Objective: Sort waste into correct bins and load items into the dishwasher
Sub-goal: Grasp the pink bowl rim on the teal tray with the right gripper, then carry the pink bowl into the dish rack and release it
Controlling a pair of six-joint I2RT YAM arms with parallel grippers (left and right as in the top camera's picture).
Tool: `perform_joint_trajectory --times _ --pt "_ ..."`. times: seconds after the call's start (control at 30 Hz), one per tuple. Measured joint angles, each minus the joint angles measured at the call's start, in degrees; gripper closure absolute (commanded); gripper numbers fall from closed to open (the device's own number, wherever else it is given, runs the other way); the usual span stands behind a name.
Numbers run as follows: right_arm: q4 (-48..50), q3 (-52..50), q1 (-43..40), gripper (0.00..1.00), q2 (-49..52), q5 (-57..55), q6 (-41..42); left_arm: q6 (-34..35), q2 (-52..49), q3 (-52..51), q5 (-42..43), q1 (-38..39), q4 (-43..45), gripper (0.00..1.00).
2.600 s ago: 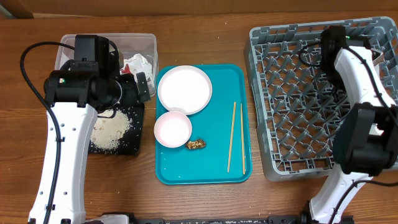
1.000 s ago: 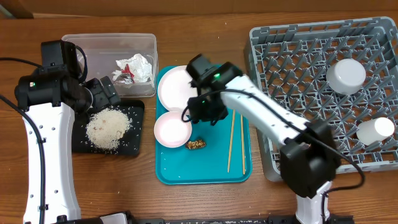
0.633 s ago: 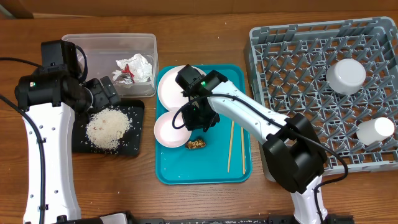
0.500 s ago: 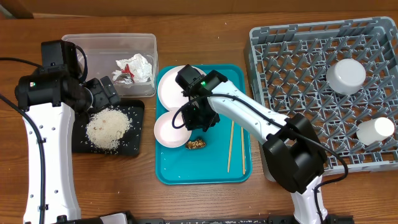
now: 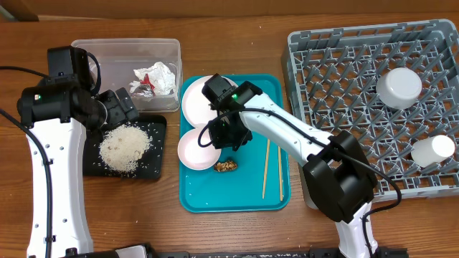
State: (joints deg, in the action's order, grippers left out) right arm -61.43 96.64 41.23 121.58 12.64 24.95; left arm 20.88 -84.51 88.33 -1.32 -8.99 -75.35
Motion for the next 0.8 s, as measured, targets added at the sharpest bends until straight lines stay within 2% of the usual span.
perform_joint_trajectory --times 0.07,0.37,0.57,0.8 --pt "1.11 -1.25 0.0 0.65 0.0 0.02 0.66 0.0 0.0 0.0 -0.02 0.0 -0.09 0.0" --pt "2.49 -2.97 0.0 0.96 0.0 0.02 1.9 0.0 0.0 0.0 -0.02 0.0 -0.09 0.0" --pt "1.95 -2.91 -0.35 0.96 0.0 -0.22 1.86 0.0 0.0 0.0 -0.02 0.0 -0.11 0.0" --pt "-6.01 2.6 -3.43 0.96 -0.61 -7.65 1.53 0.0 0.0 0.0 -0.02 0.0 -0.13 0.0"
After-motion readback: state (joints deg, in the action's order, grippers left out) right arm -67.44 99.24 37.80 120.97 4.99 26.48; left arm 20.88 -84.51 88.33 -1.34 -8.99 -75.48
